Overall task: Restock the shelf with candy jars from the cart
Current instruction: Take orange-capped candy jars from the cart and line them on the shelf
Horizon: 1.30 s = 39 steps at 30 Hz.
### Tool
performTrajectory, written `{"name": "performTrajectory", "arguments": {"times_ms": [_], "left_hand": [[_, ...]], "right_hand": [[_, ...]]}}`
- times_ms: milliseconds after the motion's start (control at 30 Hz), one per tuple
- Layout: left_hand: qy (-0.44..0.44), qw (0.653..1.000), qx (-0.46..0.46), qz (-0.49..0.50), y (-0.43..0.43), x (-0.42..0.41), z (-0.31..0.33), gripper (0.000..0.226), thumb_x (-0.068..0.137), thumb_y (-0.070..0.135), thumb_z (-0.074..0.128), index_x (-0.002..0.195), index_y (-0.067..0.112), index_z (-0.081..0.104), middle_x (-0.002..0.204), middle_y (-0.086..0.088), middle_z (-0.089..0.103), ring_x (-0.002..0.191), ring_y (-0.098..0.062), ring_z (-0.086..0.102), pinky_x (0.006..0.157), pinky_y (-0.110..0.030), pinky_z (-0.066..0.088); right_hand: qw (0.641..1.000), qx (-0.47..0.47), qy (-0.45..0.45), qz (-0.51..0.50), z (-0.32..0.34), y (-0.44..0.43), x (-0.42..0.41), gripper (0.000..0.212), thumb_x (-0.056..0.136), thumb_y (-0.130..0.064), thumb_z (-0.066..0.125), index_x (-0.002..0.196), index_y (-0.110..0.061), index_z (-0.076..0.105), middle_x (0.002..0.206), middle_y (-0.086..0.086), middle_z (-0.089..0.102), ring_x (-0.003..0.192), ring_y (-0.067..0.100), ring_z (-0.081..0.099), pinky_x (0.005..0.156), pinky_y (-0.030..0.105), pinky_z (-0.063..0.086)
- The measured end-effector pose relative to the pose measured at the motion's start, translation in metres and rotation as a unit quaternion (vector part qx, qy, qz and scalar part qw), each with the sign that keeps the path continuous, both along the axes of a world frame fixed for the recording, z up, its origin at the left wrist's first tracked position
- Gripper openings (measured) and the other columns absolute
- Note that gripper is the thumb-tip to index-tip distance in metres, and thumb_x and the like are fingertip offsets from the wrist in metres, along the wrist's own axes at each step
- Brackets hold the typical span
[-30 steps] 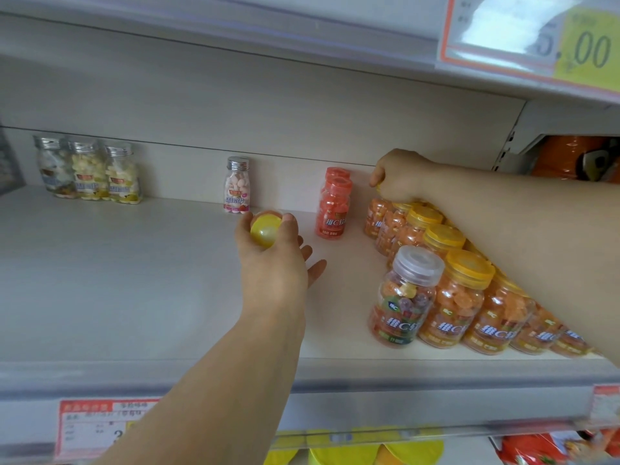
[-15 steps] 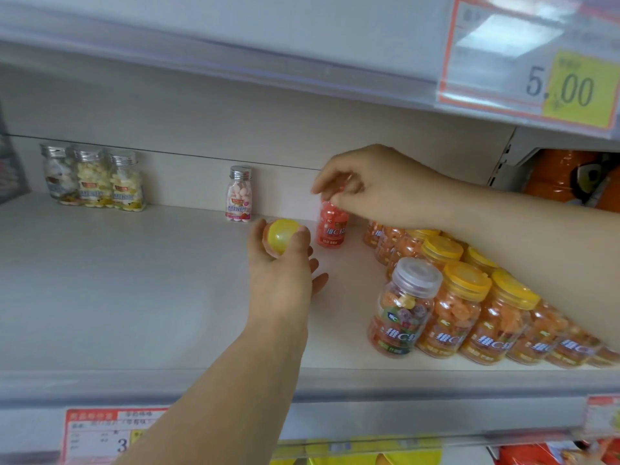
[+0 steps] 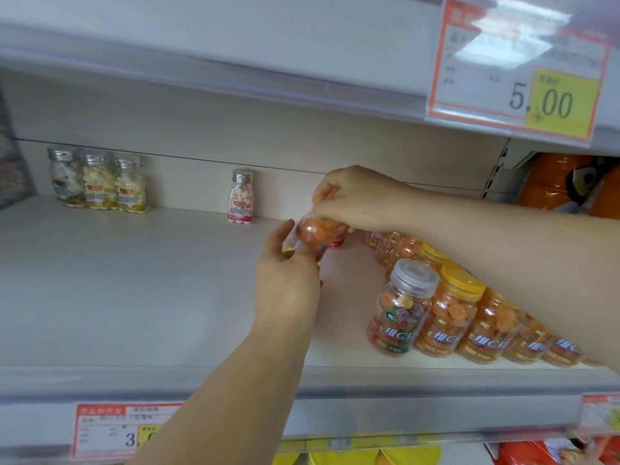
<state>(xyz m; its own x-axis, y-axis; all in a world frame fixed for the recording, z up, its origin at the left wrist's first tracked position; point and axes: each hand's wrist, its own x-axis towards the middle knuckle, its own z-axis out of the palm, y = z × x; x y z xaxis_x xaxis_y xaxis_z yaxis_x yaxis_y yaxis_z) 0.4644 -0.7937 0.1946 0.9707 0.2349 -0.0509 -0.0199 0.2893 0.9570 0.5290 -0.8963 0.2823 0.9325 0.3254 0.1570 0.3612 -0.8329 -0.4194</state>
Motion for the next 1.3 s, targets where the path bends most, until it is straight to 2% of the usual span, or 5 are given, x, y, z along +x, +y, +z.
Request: {"name": "performTrajectory", "arguments": {"times_ms": [200, 567, 767, 967, 1300], "left_hand": [[-0.007, 0.996, 0.093, -0.014, -0.001, 0.003, -0.005, 0.059, 0.089, 0.022, 0.067, 0.142, 0.036, 0.044, 0.132, 0.004, 0.052, 0.104, -0.016, 0.061, 0.088, -0.033, 0.051], [-0.034, 0.994, 0.104, -0.026, -0.004, 0.002, -0.005, 0.042, 0.09, 0.019, 0.071, 0.125, 0.033, 0.051, 0.11, 0.015, 0.063, 0.094, -0.006, 0.062, 0.065, -0.019, 0.041], [-0.001, 0.992, 0.122, -0.036, -0.005, 0.003, -0.003, 0.038, 0.096, 0.013, 0.061, 0.128, 0.032, 0.052, 0.112, 0.014, 0.061, 0.096, -0.007, 0.063, 0.063, -0.016, 0.041], [0.005, 0.989, 0.141, -0.039, -0.008, 0.001, -0.002, 0.03, 0.095, 0.007, 0.055, 0.113, 0.031, 0.057, 0.108, 0.012, 0.066, 0.094, -0.009, 0.064, 0.064, -0.016, 0.042], [0.0, 0.986, 0.158, -0.05, -0.007, -0.002, 0.0, 0.027, 0.096, 0.011, 0.054, 0.11, 0.033, 0.056, 0.1, 0.017, 0.064, 0.091, -0.005, 0.064, 0.06, -0.014, 0.04]], "right_hand": [[0.992, 0.126, 0.03, -0.003, 0.006, -0.026, 0.003, 0.028, 0.068, -0.03, 0.062, 0.092, -0.021, 0.072, 0.098, 0.002, 0.074, 0.093, 0.022, 0.069, 0.09, 0.04, 0.056], [0.994, 0.105, -0.012, -0.017, 0.018, -0.046, -0.004, 0.03, 0.078, -0.045, 0.077, 0.099, -0.024, 0.072, 0.097, -0.001, 0.074, 0.086, 0.02, 0.073, 0.077, 0.036, 0.061], [0.91, 0.382, -0.093, -0.133, 0.015, -0.07, 0.022, 0.037, 0.086, -0.013, 0.075, 0.119, -0.006, 0.063, 0.108, 0.004, 0.065, 0.097, 0.02, 0.068, 0.077, 0.028, 0.06], [0.914, 0.258, -0.211, -0.231, 0.011, -0.082, 0.051, 0.041, 0.08, -0.021, 0.079, 0.117, -0.011, 0.065, 0.118, 0.006, 0.066, 0.112, 0.019, 0.062, 0.101, 0.035, 0.049], [0.942, 0.094, -0.242, -0.212, 0.004, -0.075, 0.082, 0.031, 0.081, -0.015, 0.076, 0.11, -0.017, 0.064, 0.119, 0.005, 0.062, 0.111, 0.021, 0.057, 0.084, 0.021, 0.038]]}}
